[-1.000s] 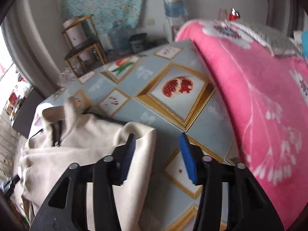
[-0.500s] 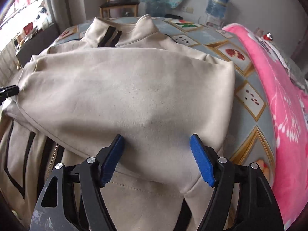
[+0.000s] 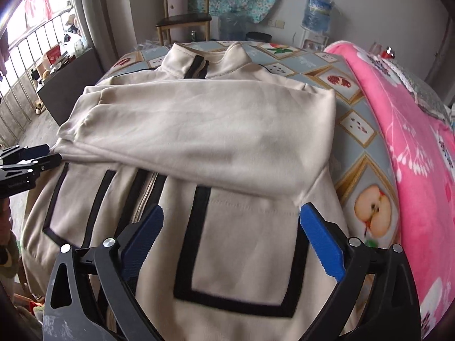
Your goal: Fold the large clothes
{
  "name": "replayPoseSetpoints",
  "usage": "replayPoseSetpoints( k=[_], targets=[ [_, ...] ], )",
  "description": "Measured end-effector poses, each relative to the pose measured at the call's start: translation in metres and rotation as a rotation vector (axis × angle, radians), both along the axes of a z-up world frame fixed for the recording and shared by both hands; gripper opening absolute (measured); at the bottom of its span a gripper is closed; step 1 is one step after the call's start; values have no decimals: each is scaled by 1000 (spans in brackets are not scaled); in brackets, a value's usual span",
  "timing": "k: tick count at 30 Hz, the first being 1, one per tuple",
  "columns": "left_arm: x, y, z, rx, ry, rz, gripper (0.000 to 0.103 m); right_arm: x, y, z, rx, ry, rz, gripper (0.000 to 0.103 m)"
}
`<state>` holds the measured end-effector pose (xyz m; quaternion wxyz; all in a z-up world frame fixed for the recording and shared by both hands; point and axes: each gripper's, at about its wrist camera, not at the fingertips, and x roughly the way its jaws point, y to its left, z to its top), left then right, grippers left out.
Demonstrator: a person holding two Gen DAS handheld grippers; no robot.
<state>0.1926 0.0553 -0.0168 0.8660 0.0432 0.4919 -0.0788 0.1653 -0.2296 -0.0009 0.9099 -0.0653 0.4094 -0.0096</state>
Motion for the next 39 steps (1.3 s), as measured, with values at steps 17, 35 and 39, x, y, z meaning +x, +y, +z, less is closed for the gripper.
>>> replayPoseSetpoints(
  k=[17, 35, 39],
  targets=[
    [-116, 41, -10, -7, 5, 56, 66, -105, -12, -40, -1, 53, -128, 94],
    [-233, 69, -43, -215, 44, 81, 46, -209, -51, -46, 21, 13, -232, 94],
    [-226, 68, -51, -251, 76, 70, 37, -225, -67, -47, 71, 2, -281, 94]
  ],
)
